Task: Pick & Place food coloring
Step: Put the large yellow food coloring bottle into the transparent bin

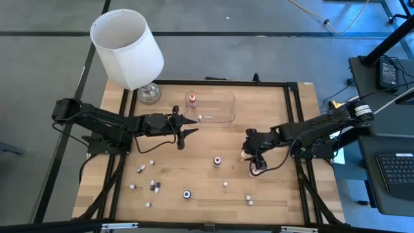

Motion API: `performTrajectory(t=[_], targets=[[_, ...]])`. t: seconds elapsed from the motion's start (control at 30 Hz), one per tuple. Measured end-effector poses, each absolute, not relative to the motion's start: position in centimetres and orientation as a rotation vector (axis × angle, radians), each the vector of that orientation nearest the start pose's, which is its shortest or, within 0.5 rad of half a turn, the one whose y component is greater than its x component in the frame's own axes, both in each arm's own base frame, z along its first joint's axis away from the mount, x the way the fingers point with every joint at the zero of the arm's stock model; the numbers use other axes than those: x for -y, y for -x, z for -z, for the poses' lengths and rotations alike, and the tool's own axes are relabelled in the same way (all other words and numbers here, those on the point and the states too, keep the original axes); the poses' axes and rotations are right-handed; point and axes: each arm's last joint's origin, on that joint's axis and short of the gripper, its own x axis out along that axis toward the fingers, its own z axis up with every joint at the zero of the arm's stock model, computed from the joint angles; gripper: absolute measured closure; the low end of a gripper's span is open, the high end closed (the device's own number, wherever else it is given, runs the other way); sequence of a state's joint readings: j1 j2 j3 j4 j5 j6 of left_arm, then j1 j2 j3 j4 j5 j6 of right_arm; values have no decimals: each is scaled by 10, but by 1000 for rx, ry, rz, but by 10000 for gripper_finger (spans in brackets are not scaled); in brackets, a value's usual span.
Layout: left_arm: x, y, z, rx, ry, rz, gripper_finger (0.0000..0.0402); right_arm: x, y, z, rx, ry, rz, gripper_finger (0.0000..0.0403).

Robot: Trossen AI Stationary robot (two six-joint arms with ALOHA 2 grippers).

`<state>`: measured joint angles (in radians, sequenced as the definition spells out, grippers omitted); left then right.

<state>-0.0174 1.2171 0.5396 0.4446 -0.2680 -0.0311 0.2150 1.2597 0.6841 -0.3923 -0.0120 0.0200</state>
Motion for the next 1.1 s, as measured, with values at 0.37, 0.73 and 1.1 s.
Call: performTrajectory(t=[0.37, 0.73, 1.1], targets=[[-3, -250, -222, -235, -4, -253, 258, -50, -228, -191, -964, 104, -192, 203], [-3, -250, -221, -238, -5, -256, 258, -49, -233, -214, -923, 182, -178, 282], [-3, -250, -220, -251, -7, -256, 258, 1, -247, -335, -699, 308, 160, 282]])
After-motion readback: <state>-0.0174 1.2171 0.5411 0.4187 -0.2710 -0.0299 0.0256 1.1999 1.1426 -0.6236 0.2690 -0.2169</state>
